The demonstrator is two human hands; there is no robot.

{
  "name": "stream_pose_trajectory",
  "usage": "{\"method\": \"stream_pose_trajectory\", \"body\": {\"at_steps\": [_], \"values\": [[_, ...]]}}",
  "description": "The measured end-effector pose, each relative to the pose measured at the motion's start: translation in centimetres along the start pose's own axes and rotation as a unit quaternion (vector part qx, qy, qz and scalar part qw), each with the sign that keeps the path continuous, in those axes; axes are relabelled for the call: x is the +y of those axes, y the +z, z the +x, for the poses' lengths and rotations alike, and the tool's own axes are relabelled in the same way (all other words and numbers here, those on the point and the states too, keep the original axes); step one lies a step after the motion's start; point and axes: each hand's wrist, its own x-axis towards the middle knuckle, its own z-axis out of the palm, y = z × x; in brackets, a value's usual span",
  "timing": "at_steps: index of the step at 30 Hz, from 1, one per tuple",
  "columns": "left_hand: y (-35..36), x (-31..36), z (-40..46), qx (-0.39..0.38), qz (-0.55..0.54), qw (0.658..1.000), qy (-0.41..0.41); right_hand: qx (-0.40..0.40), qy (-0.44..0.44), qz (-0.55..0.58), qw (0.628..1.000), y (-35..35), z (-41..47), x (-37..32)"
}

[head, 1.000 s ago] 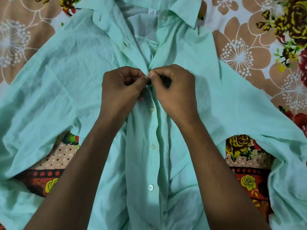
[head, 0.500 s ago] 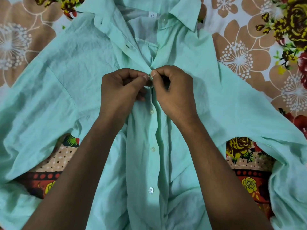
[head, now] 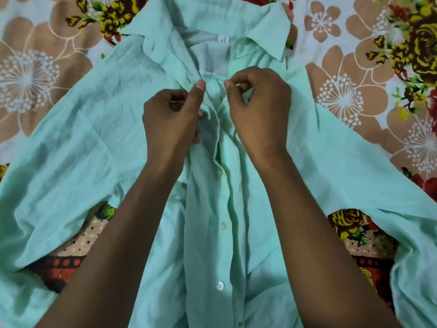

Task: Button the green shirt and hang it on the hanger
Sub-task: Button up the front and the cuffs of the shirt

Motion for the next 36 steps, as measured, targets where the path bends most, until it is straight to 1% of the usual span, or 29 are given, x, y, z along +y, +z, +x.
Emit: {"method": "stream_pose_trajectory", "body": {"at_steps": [2, 5, 8, 10, 13, 17, 22, 24, 25, 27, 29, 31, 33, 36], "values": [[0.6, 0.3, 1.1, 0.026, 0.003, 1.000, 0.013, -0.029, 0.003, -0.049, 0.998, 1.0, 1.0, -0.1], [1.3, 0.1, 2.2, 0.054, 0.038, 0.996, 0.054, -0.073, 0.036, -0.098, 0.992, 1.6, 1.6, -0.2], [1.7, 0.1, 2.7, 0.061, 0.042, 0.995, 0.072, -0.071, 0.055, -0.161, 0.983, 1.2, 1.9, -0.5], [1.8, 0.1, 3.0, 0.074, 0.020, 0.994, 0.075, -0.074, 0.069, -0.195, 0.976, 0.7, 1.9, -0.7], [1.8, 0.1, 3.1, 0.098, 0.007, 0.990, 0.096, -0.093, 0.087, -0.221, 0.967, 0.0, 1.9, -1.0], [1.8, 0.0, 3.0, 0.067, 0.016, 0.993, 0.093, -0.115, 0.112, -0.230, 0.960, -0.4, 2.0, -1.1], [2.0, -0.1, 2.7, 0.027, -0.020, 0.996, 0.084, -0.114, 0.124, -0.218, 0.961, -0.6, 2.3, -0.8], [2.0, 0.1, 2.4, 0.016, -0.030, 0.996, 0.079, -0.107, 0.129, -0.163, 0.972, -0.4, 2.5, -0.5], [1.9, 0.2, 2.4, 0.009, -0.032, 0.997, 0.076, -0.103, 0.135, -0.113, 0.979, -0.3, 2.7, -0.4], [1.9, 0.3, 2.5, -0.005, -0.025, 0.997, 0.070, -0.090, 0.145, 0.022, 0.985, 0.0, 2.9, -0.2], [1.9, 0.3, 2.6, -0.014, -0.012, 0.997, 0.069, -0.098, 0.153, 0.161, 0.970, 0.3, 2.9, -0.1], [1.8, 0.4, 2.8, -0.025, 0.002, 0.997, 0.071, -0.133, 0.162, 0.260, 0.942, 0.6, 2.8, -0.1], [1.8, 0.4, 3.0, -0.040, 0.022, 0.996, 0.072, -0.164, 0.168, 0.301, 0.924, 0.9, 2.5, 0.0], [1.8, 0.5, 3.3, -0.054, 0.033, 0.996, 0.067, -0.169, 0.163, 0.299, 0.925, 1.1, 2.5, 0.2]]}}
